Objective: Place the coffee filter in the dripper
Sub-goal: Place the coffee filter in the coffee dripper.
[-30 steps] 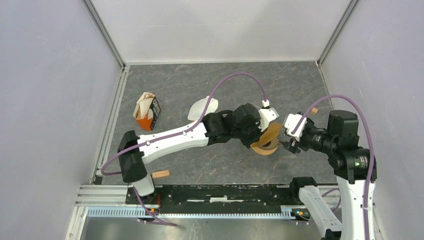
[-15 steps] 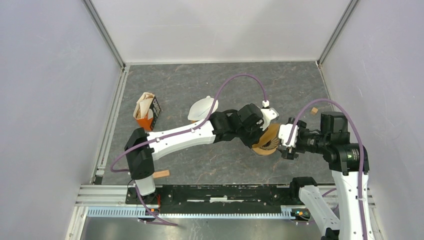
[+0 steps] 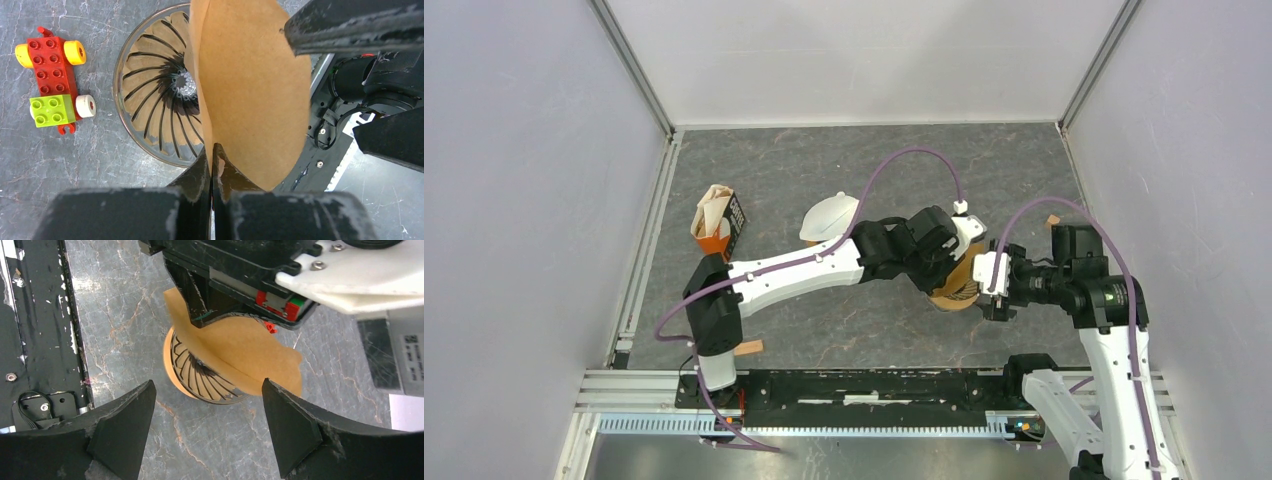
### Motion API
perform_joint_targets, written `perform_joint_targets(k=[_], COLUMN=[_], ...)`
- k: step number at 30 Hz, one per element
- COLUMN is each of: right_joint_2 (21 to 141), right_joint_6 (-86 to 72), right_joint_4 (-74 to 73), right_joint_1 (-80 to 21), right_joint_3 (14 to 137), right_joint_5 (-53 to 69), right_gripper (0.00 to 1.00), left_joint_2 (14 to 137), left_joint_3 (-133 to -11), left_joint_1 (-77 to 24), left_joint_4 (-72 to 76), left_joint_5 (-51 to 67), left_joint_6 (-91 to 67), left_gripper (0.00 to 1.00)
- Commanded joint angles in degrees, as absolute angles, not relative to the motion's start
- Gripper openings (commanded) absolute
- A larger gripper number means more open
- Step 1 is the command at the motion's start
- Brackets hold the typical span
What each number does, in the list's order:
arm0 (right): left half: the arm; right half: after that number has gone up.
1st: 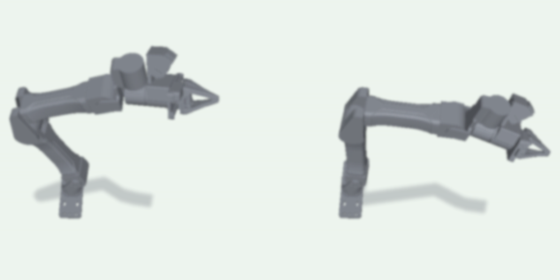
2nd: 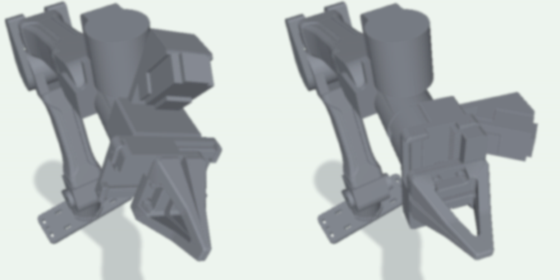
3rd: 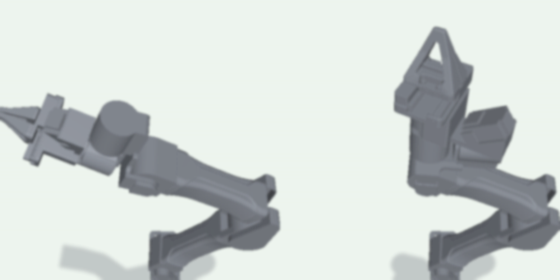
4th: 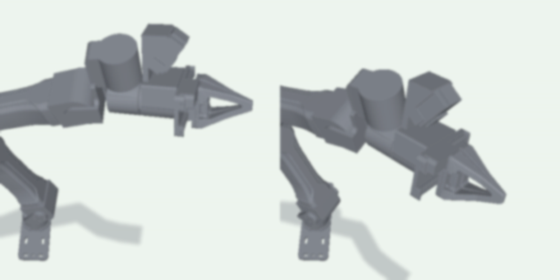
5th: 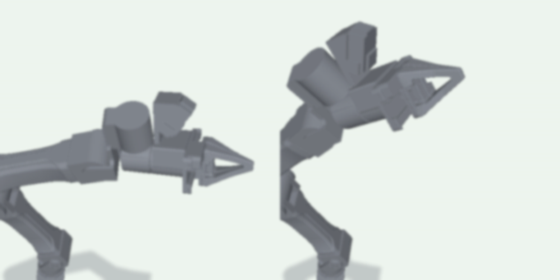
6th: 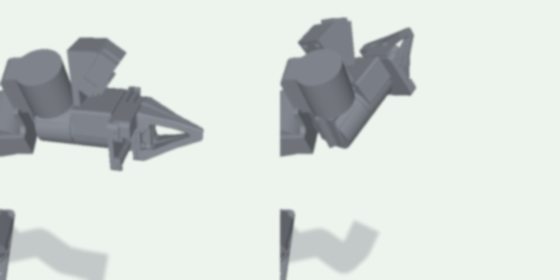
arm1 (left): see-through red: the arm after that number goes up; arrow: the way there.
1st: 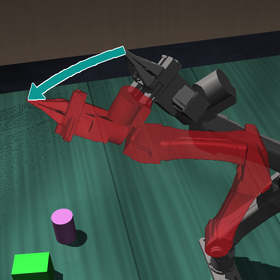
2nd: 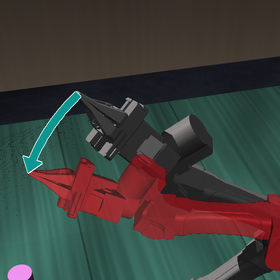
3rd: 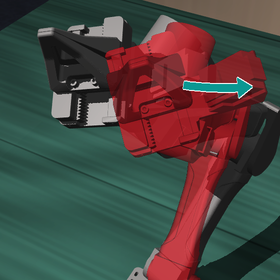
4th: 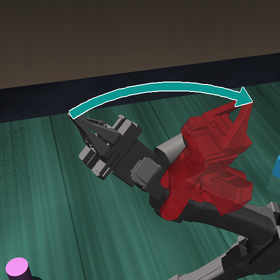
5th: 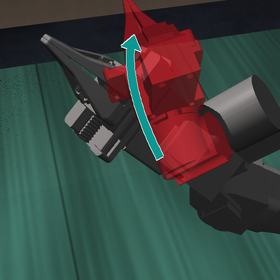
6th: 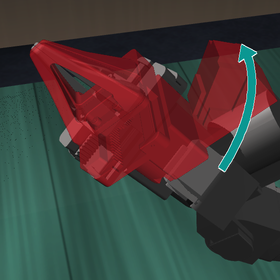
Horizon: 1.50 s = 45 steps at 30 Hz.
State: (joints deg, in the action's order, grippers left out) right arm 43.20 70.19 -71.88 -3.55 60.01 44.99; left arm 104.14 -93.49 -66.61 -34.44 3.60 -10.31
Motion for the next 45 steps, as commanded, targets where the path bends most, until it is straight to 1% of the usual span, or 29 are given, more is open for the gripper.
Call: perform_joint_targets(k=[1, 13, 15, 24, 26, 33, 41, 45], right_joint_2=[43.0, 43.9, 43.8, 43.0, 42.8, 42.0, 41.0, 40.9], right_joint_6=[72.7, 74.2, 74.2, 73.6, 73.5, 71.8, 68.6, 68.3], right_joint_4=[-72.1, -72.0, -71.7, -70.3, -69.9, -67.9, -65.3, -65.0], right_joint_1=[-3.9, -5.4, -5.6, -5.9, -5.9, -5.8, -5.9, -5.9], right_joint_3=[58.5, 54.1, 53.2, 49.9, 49.2, 47.6, 46.4, 46.3], right_joint_5=[45.1, 45.6, 45.0, 45.1, 44.9, 44.4, 45.4, 44.8], right_gripper=[0.85, 0.84, 0.84, 0.84, 0.84, 0.84, 0.83, 0.83], left_joint_2=[105.0, 106.4, 106.4, 105.6, 105.4, 104.7, 102.7, 102.3], left_joint_3=[-96.5, -97.9, -97.9, -96.6, -96.6, -96.8, -95.7, -95.4], left_joint_1=[-66.5, -66.5, -66.4, -66.4, -66.3, -65.8, -64.7, -64.7], left_joint_4=[-34.8, -35.3, -35.2, -34.4, -34.4, -34.0, -32.6, -32.4], left_joint_5=[5.2, 5.7, 5.7, 4.6, 4.3, 3.3, 2.6, 2.7], left_joint_6=[-12.8, -13.0, -13.1, -12.5, -12.2, -11.4, -10.3, -10.0], left_gripper=[0.03, 0.03, 0.05, 0.22, 0.24, 0.34, 0.55, 0.63])
